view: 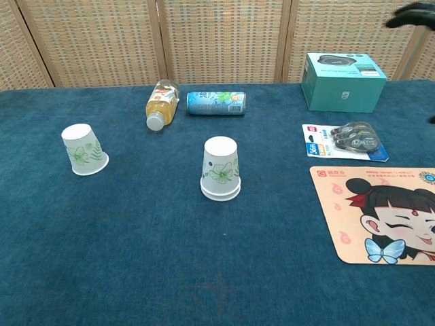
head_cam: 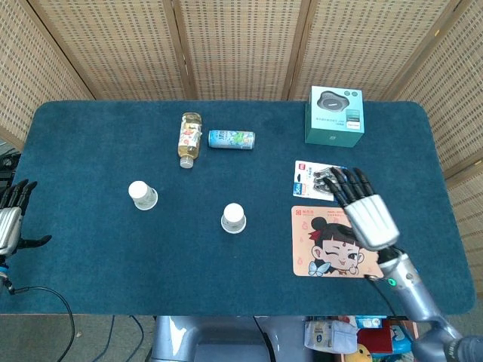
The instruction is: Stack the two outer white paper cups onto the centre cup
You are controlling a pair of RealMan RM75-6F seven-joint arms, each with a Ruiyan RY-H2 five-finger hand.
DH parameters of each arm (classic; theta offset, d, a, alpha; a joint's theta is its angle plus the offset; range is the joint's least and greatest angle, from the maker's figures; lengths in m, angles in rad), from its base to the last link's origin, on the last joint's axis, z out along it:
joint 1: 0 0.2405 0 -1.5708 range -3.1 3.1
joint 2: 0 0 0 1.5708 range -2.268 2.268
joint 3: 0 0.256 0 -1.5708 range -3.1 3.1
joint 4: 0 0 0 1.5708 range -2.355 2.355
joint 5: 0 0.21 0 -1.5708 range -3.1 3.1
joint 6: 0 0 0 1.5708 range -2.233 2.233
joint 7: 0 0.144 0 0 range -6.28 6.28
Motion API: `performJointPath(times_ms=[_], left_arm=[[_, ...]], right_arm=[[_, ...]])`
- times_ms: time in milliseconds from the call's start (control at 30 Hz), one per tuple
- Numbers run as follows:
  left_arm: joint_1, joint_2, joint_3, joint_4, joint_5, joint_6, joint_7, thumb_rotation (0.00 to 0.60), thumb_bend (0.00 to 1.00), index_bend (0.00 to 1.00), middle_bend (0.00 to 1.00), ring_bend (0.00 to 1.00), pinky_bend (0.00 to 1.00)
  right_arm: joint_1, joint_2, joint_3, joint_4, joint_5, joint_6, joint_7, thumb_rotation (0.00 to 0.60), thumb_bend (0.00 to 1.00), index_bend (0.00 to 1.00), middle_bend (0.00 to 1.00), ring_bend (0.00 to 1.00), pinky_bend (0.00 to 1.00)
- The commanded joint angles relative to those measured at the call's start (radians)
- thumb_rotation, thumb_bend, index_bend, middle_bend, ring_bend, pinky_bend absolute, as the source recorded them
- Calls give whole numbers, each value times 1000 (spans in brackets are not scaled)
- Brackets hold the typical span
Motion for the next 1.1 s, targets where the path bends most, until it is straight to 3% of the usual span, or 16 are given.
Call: performJointPath(times_ms=[33,333,500,667,733,833,900,1100], left_arm=[[-48,-15,-18,34,15,-50,-3,600,49,0,0,0,0],[-201,-72,-38,139,32,-241,-17,600,50,0,0,0,0],[-302,-170,-57,295,76,-331,-126,600,50,0,0,0,0],[-357,-221,-53,366,103,-383,-190,600,50,0,0,0,5],[-375,-240,-50,389,108,-400,-199,600,50,0,13,12,51],[-411,-273,-43,428,111,-441,-200,600,49,36,103,102,187],[-432,-293,-42,450,108,-464,-202,600,50,127,187,187,260],[-462,-333,-27,486,99,-490,-179,600,50,312,361,340,375]], right_arm=[[-122,-9,-38,112,-58,118,85,600,0,0,0,0,0],[-237,-49,6,179,-44,171,155,600,0,0,0,0,0],[-260,-35,43,193,-48,160,214,600,0,0,0,0,0],[-274,-29,69,201,-55,144,223,600,0,0,0,0,0],[-278,-27,78,202,-56,138,224,600,0,0,0,0,0],[-287,-22,92,198,-58,129,228,600,0,0,0,0,0],[-291,-19,101,196,-63,125,230,600,0,0,0,0,0],[-305,-17,123,194,-80,111,230,600,0,0,0,0,0]])
